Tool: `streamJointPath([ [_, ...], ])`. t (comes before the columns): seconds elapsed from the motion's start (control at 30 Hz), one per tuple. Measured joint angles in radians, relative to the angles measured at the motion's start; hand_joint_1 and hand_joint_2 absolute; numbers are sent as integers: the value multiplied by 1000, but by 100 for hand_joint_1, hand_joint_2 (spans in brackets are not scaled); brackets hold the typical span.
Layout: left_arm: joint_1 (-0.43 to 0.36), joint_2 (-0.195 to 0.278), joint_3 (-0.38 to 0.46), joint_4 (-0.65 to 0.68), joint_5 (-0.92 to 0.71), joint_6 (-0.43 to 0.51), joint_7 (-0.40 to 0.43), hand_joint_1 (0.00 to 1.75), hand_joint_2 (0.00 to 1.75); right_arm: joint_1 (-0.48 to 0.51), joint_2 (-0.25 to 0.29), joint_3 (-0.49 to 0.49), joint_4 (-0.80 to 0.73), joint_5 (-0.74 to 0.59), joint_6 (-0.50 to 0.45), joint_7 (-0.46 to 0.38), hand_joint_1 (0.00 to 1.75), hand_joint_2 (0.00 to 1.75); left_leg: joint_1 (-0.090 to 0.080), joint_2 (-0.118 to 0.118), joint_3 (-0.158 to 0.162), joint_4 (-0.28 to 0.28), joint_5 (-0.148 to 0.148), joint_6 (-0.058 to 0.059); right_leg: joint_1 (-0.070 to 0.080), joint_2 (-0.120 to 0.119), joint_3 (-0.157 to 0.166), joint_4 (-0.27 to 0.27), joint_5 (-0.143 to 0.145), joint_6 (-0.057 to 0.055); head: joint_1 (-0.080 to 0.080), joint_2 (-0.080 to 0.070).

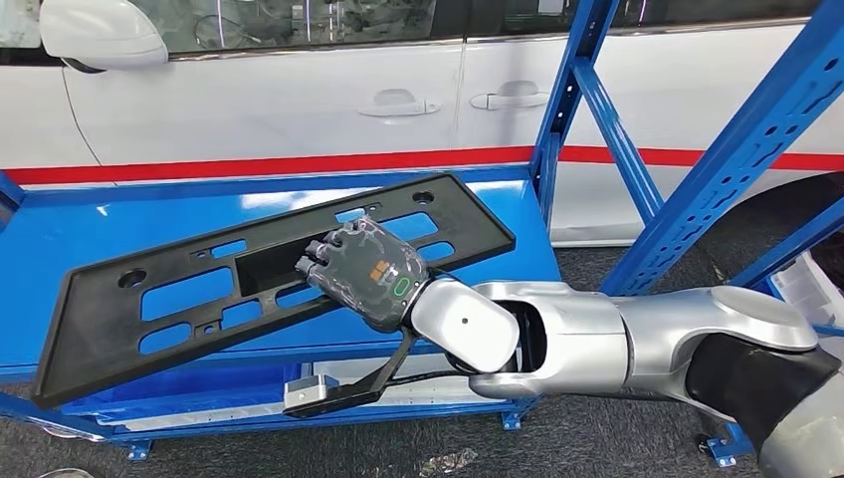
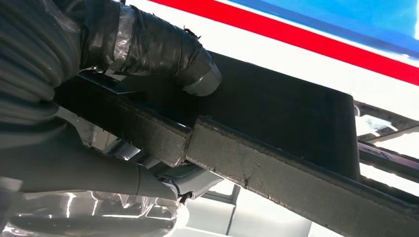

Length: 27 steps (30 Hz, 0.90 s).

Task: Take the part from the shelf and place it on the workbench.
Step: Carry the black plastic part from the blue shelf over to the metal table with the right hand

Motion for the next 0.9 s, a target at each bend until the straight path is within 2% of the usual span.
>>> streamJointPath([
  [0.07,0,-2,0,0,-1,4,1,0,175,1,0,0,-1,0,0,-1,175,175,5,2,6,-11,9,5,1,0,1,0,-1,5,0,0],
  [0.1,0,-3,0,1,-2,5,2,0,175,1,0,0,-1,0,0,-2,175,175,9,3,10,-21,16,8,1,0,-2,11,-13,9,1,0],
  [0.17,-1,-6,0,2,-5,6,6,0,175,3,-1,0,-1,1,0,-4,175,175,16,7,16,-35,26,12,-3,0,-37,99,-74,18,6,0],
  [0.23,-1,-6,0,2,-9,7,11,0,175,10,-1,0,0,2,0,-9,175,175,17,7,12,-34,28,13,-12,-1,-92,232,-136,29,10,0],
  [0.27,-1,-6,0,2,-10,7,12,0,175,15,-1,0,0,3,0,-12,175,175,20,7,9,-30,27,12,-17,-1,-105,266,-141,35,10,0],
  [0.3,-1,-6,0,2,-11,7,14,0,175,19,-1,0,1,3,0,-14,175,175,23,7,6,-26,26,10,-23,-2,-100,264,-128,42,10,0],
  [0.33,-1,-6,0,2,-12,7,15,0,175,21,-1,0,2,3,0,-16,175,175,28,7,2,-19,24,5,-29,-2,-77,222,-100,48,11,0],
  [0.4,-1,-6,0,4,-12,8,16,0,175,21,-1,0,4,4,0,-18,175,175,37,4,-9,0,17,-12,-36,-2,-9,100,-53,60,12,0],
  [0.43,-1,-7,0,4,-12,9,16,0,175,21,-1,0,4,5,0,-18,175,175,38,3,-15,9,15,-21,-36,2,11,62,-42,59,14,0],
  [0.47,-2,-7,0,5,-12,9,16,0,175,21,-2,0,5,5,0,-18,175,175,38,1,-21,15,15,-31,-34,5,18,45,-43,53,14,0],
  [0.57,-2,-7,0,6,-13,10,16,0,175,21,-2,0,8,6,0,-18,175,175,41,0,-34,20,22,-55,-29,11,2,46,-36,21,13,0],
  [0.6,-1,-7,0,6,-14,10,16,0,175,21,-2,0,9,6,0,-18,175,175,43,0,-40,27,14,-59,-28,11,-2,43,-29,12,13,0],
  [0.63,0,-7,0,6,-15,10,16,0,175,21,-2,1,9,6,0,-18,175,175,44,1,-52,54,-12,-61,-27,10,-6,38,-22,4,11,0],
  [0.67,0,-7,0,6,-16,10,16,0,175,21,-2,1,10,7,1,-18,175,175,43,2,-68,100,-50,-62,-26,10,-11,35,-15,-3,10,0],
  [0.73,0,-7,0,6,-19,11,17,0,175,21,-3,1,11,10,7,-18,175,175,39,3,-107,230,-136,-61,-21,7,-24,34,-3,-11,8,0],
  [0.77,-1,-7,0,6,-21,11,18,0,175,21,-3,1,11,12,12,-19,175,175,38,3,-119,279,-160,-61,-18,5,-31,35,1,-13,9,0],
  [0.8,-1,-7,0,6,-24,12,20,0,175,21,-3,2,11,14,16,-20,175,175,37,3,-113,294,-163,-60,-16,4,-40,38,6,-14,9,0],
  [0.83,-2,-7,0,6,-27,13,22,0,175,20,-3,3,11,14,18,-20,175,175,37,3,-85,266,-146,-58,-16,4,-48,40,11,-12,8,0],
  [0.9,-3,-7,0,6,-32,12,25,0,175,19,-3,4,11,14,20,-21,175,175,37,3,8,132,-102,-51,-16,4,-62,44,21,-6,9,0],
])
